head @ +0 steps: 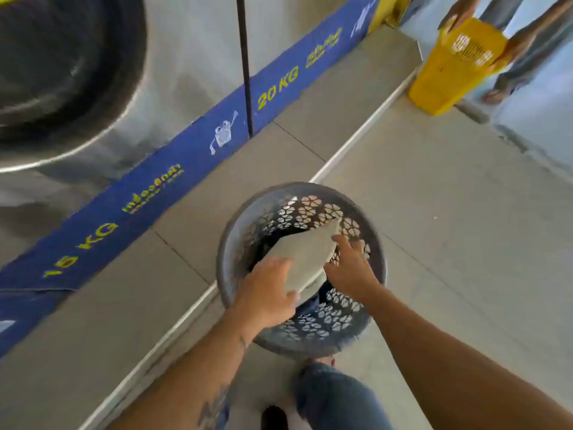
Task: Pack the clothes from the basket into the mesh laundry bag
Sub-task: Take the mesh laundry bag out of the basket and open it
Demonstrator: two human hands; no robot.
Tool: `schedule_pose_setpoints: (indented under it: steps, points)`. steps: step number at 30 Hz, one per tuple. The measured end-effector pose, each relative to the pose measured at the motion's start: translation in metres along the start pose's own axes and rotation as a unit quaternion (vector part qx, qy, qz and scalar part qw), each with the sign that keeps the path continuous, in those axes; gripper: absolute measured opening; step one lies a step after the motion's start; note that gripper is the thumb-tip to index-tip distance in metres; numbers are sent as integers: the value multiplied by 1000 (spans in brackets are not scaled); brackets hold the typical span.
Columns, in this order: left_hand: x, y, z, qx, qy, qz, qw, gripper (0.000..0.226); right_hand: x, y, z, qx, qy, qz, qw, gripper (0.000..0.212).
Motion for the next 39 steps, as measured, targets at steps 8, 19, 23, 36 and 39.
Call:
schedule_pose_setpoints:
  steps: [8,19,23,36,39]
  points:
    - [102,70,49,121,59,3,991,50,85,71,-50,110,-61,-96,987,68]
    - [97,34,103,118,179,-205,955,39,133,87,-52,-57,-194,-86,976,85]
    - [71,46,99,98,217,-226,944,53,121,94,-46,-11,-196,-83,977,83]
    - [-83,61,71,55,308,-407,858,15,5,139,-37,434,-107,-47,893,85]
    - [-124,53,70,61,335,-464,818,23,-30,141,-15,409,-181,-61,892,55]
Point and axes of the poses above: each hand's wrist, its own x-axis towards the middle knuckle, its own y-axis out of the palm, z = x × y, the point moved 2 cm from there along x, towards the middle knuckle, and after that the axes turned 3 degrees about z, right-handed, at the moved point
